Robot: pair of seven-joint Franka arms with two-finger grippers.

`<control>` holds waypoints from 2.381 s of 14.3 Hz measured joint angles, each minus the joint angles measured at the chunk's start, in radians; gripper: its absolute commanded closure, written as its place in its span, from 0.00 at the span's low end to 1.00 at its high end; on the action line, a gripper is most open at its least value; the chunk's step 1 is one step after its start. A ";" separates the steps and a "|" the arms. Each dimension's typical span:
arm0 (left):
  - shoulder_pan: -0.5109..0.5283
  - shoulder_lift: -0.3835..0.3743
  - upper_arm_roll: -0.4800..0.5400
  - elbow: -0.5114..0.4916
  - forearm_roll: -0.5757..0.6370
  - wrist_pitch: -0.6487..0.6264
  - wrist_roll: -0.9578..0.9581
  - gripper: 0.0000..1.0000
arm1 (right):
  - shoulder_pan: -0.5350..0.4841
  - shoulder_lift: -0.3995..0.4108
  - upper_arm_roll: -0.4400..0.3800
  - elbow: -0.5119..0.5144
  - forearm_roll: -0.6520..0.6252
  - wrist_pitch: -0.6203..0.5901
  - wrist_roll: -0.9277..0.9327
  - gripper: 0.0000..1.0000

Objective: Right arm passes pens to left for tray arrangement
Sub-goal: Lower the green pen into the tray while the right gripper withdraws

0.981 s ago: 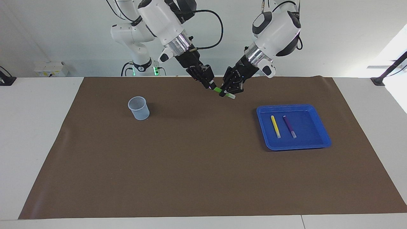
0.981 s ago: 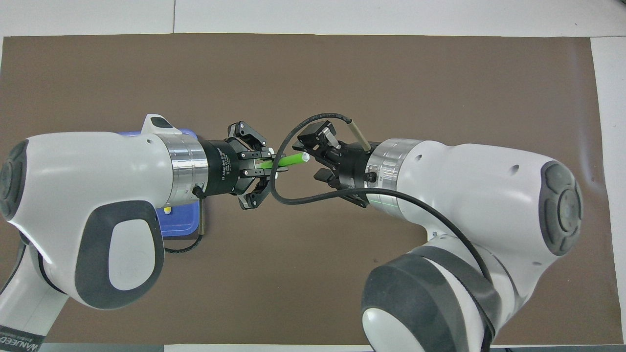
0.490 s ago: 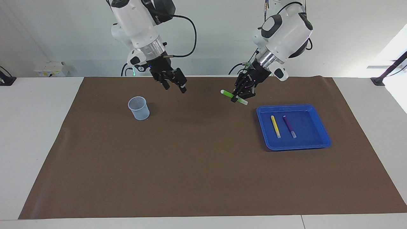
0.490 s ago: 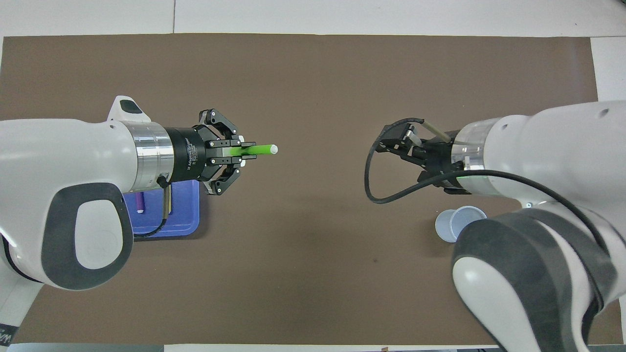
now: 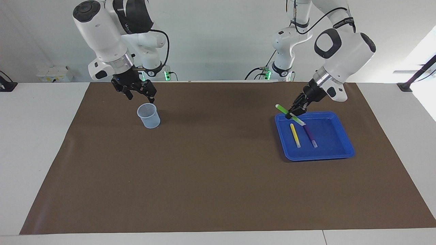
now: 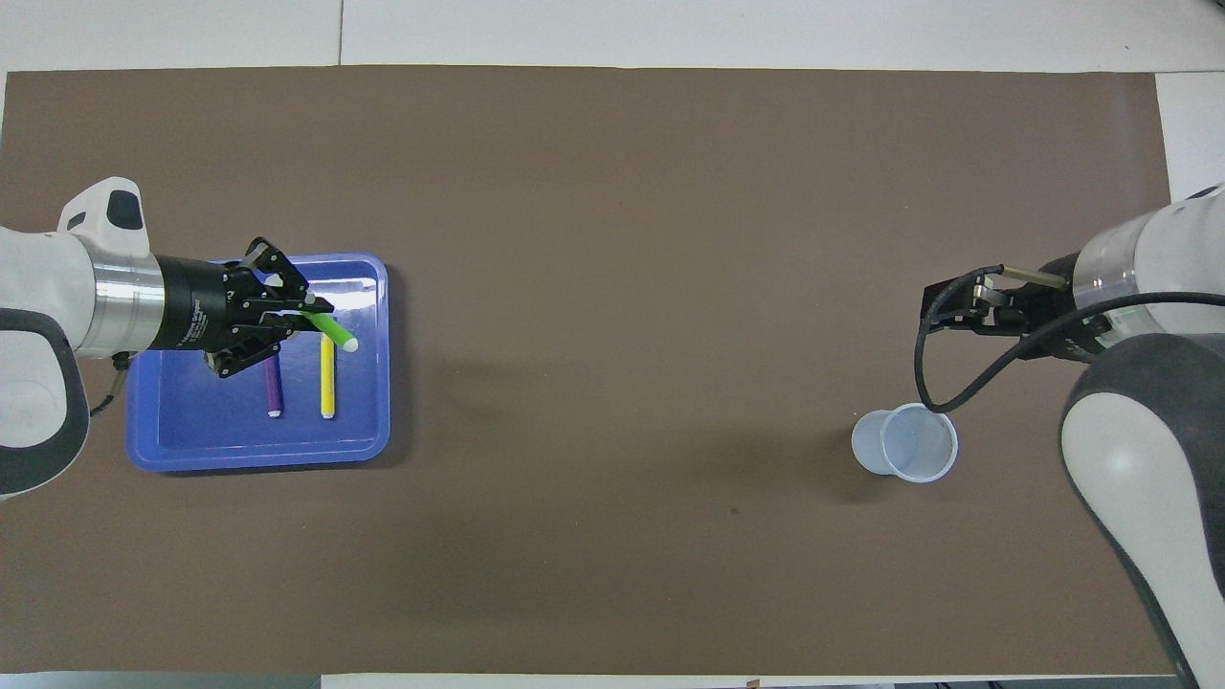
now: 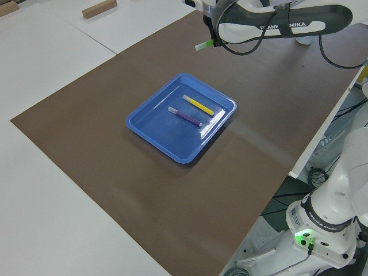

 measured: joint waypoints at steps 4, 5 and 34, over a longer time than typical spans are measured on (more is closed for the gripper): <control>0.099 0.127 0.001 -0.012 0.235 0.043 0.374 1.00 | 0.181 0.092 -0.167 0.037 -0.139 -0.046 -0.012 0.00; 0.110 0.169 0.001 -0.012 0.305 0.074 0.442 1.00 | 0.212 0.104 -0.203 0.045 -0.143 -0.048 -0.012 0.00; 0.160 0.329 -0.001 -0.015 0.654 0.105 0.563 0.00 | 0.368 0.087 -0.459 0.061 -0.143 -0.076 -0.131 0.00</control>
